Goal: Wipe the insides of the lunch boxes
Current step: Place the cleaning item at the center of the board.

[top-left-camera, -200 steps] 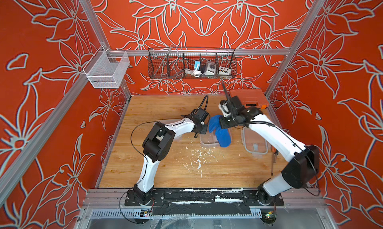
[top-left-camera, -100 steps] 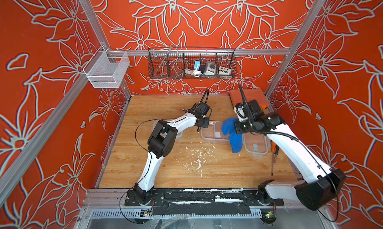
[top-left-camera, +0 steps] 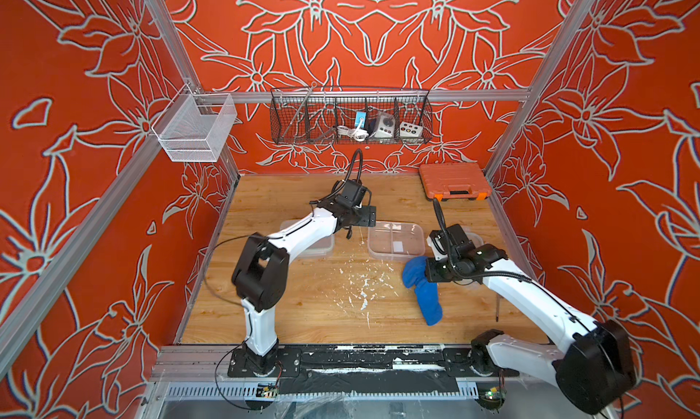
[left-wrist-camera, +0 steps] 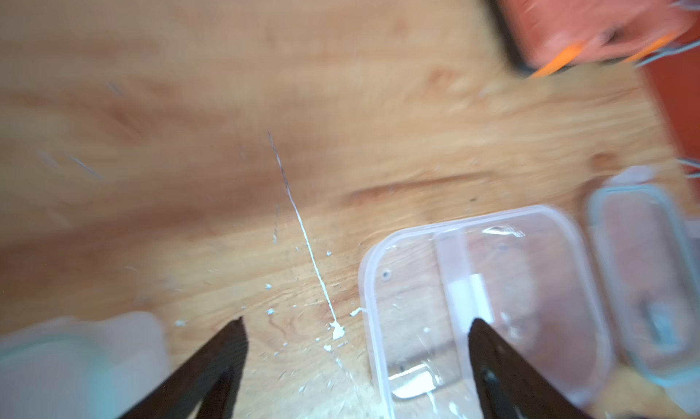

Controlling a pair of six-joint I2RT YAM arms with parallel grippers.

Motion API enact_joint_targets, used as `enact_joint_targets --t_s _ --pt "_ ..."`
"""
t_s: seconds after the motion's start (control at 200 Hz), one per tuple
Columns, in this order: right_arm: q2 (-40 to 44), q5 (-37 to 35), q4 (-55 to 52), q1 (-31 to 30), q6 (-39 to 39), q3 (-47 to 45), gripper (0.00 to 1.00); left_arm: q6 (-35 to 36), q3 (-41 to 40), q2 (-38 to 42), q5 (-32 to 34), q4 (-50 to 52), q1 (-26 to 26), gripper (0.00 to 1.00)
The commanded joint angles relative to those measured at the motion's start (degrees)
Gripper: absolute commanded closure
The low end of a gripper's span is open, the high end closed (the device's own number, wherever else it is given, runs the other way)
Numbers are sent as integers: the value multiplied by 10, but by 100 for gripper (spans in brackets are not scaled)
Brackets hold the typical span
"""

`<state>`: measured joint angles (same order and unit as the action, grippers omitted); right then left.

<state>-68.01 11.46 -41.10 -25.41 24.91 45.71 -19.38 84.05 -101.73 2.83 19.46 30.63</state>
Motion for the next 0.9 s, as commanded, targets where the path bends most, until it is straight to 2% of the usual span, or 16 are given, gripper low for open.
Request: enact_joint_targets --t_s 0.0,0.075,0.18,0.26,0.365,0.47,0.555,0.681,0.771,0.896 --pt "-23 4 40 -3 11 -23 95 7 -44 107 28 -29 -4 5" --pt "-31 -4 46 -3 9 -30 71 14 -97 172 43 -41 -16 2" --pt "-33 -14 47 -2 9 -36 29 18 -154 229 48 -29 -44 1" --pt "-34 -13 15 -2 -9 -16 14 23 -185 259 43 -18 -58 1" --pt "-6 -28 -54 -2 -31 33 10 29 -215 293 59 -14 -68 1" --pt "36 -72 -94 -1 -38 73 2 29 -222 310 48 -5 -102 1" --pt "41 -82 -118 0 -43 105 1 39 -214 311 46 16 -130 1" --pt "60 -41 -83 -1 -32 121 1 43 -222 317 26 26 -187 1" --pt "73 33 -34 -1 -16 120 1 42 -238 323 -13 20 -234 1" --pt "34 47 -60 -1 -16 122 1 45 -241 322 -44 21 -247 1"
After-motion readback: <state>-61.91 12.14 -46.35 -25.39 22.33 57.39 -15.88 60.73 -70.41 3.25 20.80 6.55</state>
